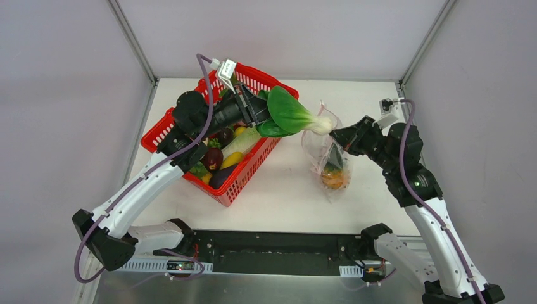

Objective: Place the food in the zip-top bag and seal the zipper
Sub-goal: Place the fake vegetable in the zipper food storage bag.

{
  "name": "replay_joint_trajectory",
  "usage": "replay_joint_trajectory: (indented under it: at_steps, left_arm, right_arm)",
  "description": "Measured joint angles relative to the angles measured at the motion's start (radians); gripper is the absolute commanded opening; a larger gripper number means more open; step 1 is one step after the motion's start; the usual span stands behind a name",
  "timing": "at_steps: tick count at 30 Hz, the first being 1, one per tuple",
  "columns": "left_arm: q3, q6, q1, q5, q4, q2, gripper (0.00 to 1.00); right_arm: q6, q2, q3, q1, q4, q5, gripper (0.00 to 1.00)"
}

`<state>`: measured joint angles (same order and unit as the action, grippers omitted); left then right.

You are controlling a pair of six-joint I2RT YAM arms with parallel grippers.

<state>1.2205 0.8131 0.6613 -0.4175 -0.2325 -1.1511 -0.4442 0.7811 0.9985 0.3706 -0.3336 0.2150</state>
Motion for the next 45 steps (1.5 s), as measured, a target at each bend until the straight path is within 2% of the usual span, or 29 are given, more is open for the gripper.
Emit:
replay_joint_trajectory:
  at_steps: [18, 25, 30, 37, 45]
  left_arm:
    - [0.118, -0.122, -0.002, -0.019, 0.227, -0.039, 0.00]
    - [0.173, -0.196, 0.000, -0.047, 0.407, -0.063, 0.00]
    - [0.179, -0.191, 0.000, -0.073, 0.406, -0.095, 0.00]
    - [0.180, -0.113, 0.033, -0.122, 0.295, -0.154, 0.00]
    - [0.327, -0.160, 0.086, -0.132, 0.441, -0.255, 0.00]
  right_arm:
    - [-0.001, -0.013, 0.000, -0.001, -0.014, -0.010, 0.00]
    - [-0.013, -0.013, 0.000, -0.001, 0.007, -0.006, 0.00]
    - [-0.015, -0.011, 0.000, -0.001, 0.009, 0.015, 0.00]
    - [0.000, -0.045, -0.029, -0.001, 0.071, 0.066, 0.00]
    - [0.066, -0.084, -0.051, -0.001, 0.112, 0.127, 0.00]
